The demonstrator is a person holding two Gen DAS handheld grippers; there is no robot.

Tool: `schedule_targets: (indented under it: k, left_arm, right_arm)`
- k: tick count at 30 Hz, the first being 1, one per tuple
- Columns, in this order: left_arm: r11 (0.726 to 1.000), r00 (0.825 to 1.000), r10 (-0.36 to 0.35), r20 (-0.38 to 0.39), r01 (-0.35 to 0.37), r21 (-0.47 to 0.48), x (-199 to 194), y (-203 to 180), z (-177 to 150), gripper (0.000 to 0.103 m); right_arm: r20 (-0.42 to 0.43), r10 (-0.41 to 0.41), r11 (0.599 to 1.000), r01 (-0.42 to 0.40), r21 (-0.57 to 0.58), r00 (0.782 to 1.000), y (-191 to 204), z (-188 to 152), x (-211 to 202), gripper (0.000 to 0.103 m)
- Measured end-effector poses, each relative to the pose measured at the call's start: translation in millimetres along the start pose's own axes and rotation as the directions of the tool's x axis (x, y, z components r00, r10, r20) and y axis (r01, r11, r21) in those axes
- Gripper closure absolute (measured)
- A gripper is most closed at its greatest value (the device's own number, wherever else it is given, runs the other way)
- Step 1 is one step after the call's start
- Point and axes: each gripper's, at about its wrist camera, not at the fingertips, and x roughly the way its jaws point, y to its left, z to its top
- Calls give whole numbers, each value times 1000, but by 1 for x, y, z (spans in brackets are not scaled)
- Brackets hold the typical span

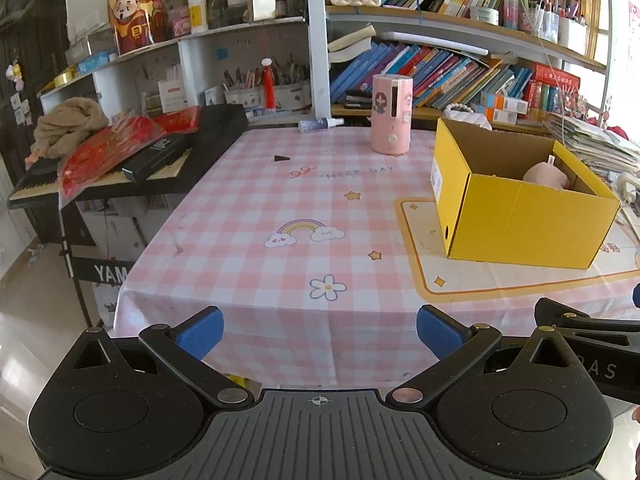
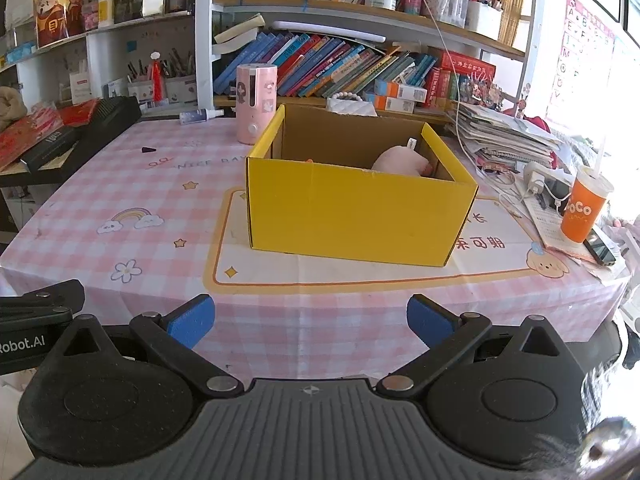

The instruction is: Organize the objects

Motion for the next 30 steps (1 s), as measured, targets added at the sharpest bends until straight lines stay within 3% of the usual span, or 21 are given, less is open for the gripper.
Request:
schedule_targets:
  k: [30]
  left_arm:
    - [1000, 1000, 2, -15, -2, -2, 5, 0, 2, 0]
  right_arm:
    - [-13, -1, 1000, 1, 0, 1000, -7, -2, 3, 0]
